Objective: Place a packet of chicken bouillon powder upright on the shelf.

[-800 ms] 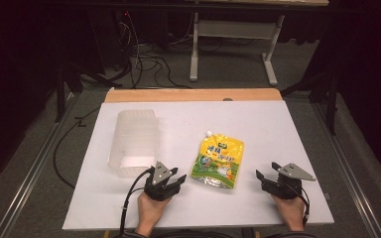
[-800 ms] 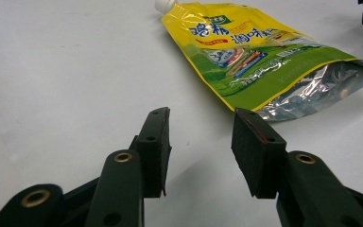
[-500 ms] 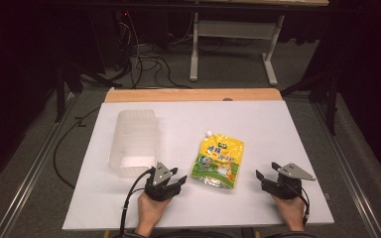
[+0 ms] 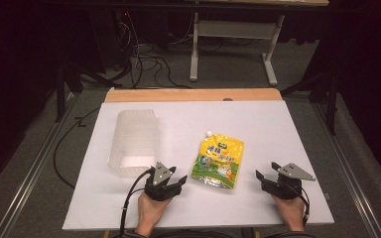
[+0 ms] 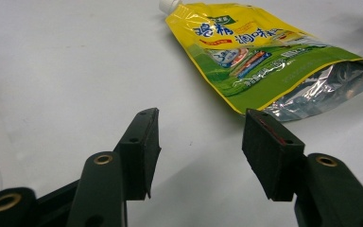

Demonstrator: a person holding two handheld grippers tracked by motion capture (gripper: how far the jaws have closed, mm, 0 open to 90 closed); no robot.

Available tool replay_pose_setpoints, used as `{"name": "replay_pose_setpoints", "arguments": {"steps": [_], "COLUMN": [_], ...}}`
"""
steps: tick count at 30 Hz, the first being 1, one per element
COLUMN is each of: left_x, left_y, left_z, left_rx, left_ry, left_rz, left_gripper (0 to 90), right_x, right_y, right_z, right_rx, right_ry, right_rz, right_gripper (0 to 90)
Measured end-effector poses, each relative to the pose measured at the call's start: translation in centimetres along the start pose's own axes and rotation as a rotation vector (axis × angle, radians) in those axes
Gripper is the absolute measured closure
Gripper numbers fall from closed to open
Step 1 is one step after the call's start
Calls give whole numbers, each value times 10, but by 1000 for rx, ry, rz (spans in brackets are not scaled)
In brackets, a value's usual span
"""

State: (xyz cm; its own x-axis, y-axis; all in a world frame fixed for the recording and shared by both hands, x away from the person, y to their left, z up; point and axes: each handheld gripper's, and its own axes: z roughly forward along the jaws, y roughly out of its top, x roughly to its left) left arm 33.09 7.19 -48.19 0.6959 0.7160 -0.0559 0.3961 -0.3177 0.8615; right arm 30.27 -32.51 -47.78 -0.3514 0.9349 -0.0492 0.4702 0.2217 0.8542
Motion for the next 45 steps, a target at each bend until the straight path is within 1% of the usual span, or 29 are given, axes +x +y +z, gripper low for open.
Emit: {"name": "replay_pose_setpoints", "arguments": {"steps": [2, 3, 4, 8, 10, 12, 14, 15, 18, 20, 21, 22, 24, 25, 28, 29, 31, 33, 36, 37, 38, 39, 40, 42, 45], "left_x": [0, 0, 0, -1, -2, -2, -3, -3, -3, -3, -3, -3, -3, -4, -5, -5, -5, -4, -3, -4, -4, -4, -4, -5, -6], "left_y": [0, 0, 0, 0, 0, 0, 0, 0, 1, 2, 2, 2, 3, 3, 4, 4, 5, 7, 9, 10, 12, 16, 18, 21, 25], "left_z": [0, 0, 0, 0, 0, -1, -1, -3, -4, -4, -5, -5, -6, -7, -10, -10, -12, -14, -16, -16, -17, -16, -16, -15, -13], "left_rx": [-1, -1, -1, -3, -10, -11, -12, -23, -33, -47, -65, -65, -80, -87, -138, -138, -160, -153, -135, -133, -134, -133, -130, -123, -106], "left_ry": [2, -9, -9, -8, -6, 1, 19, 18, 25, 38, 46, 46, 37, 32, 38, 38, 29, 8, -7, -8, -13, -30, -37, -46, -50], "left_rz": [1, -3, -3, 10, 13, 23, 30, 29, 22, 20, 16, 16, 9, 12, 35, 35, 27, 6, -8, -7, -4, -15, -15, -26, -25], "left_gripper": [472, 482, 481, 472, 456, 448, 451, 470, 474, 476, 492, 505, 502, 505, 530, 532, 534, 548, 550, 529, 529, 494, 490, 477, 433], "right_x": [0, 0, 0, 1, 1, 1, 1, 1, 1, 1, 1, 1, 1, 1, 1, 1, 1, 1, 1, 1, 1, 1, 1, 1, 1], "right_y": [0, 0, 0, 0, 0, 0, 0, 0, 0, 0, 0, 0, 0, 0, 0, 0, 0, 0, 0, 0, 0, 0, 0, 0, 0], "right_z": [0, 0, 0, 0, 1, 0, 0, 0, 0, 0, 0, 0, 0, 0, 0, -1, -1, -1, -1, -1, -1, -1, -1, -1, -1], "right_rx": [0, 0, 0, 3, 2, 2, 0, 0, 0, 1, -3, -3, -3, -3, -4, -6, -6, -6, -8, -10, -10, -12, -11, -12, -13], "right_ry": [1, 0, 0, -3, -4, -7, -6, -7, -6, -8, -7, -7, -7, -7, -8, -8, -8, -7, -8, -8, -8, -8, -8, -8, -9], "right_rz": [3, -1, -1, -13, -10, -9, -10, -10, -10, -9, -10, -10, -9, -9, -10, -8, -9, -7, -8, -8, -8, -9, -8, -10, -6], "right_gripper": [318, 318, 318, 318, 318, 319, 319, 322, 323, 323, 323, 323, 322, 322, 323, 324, 324, 324, 324, 323, 323, 323, 323, 323, 323]}}
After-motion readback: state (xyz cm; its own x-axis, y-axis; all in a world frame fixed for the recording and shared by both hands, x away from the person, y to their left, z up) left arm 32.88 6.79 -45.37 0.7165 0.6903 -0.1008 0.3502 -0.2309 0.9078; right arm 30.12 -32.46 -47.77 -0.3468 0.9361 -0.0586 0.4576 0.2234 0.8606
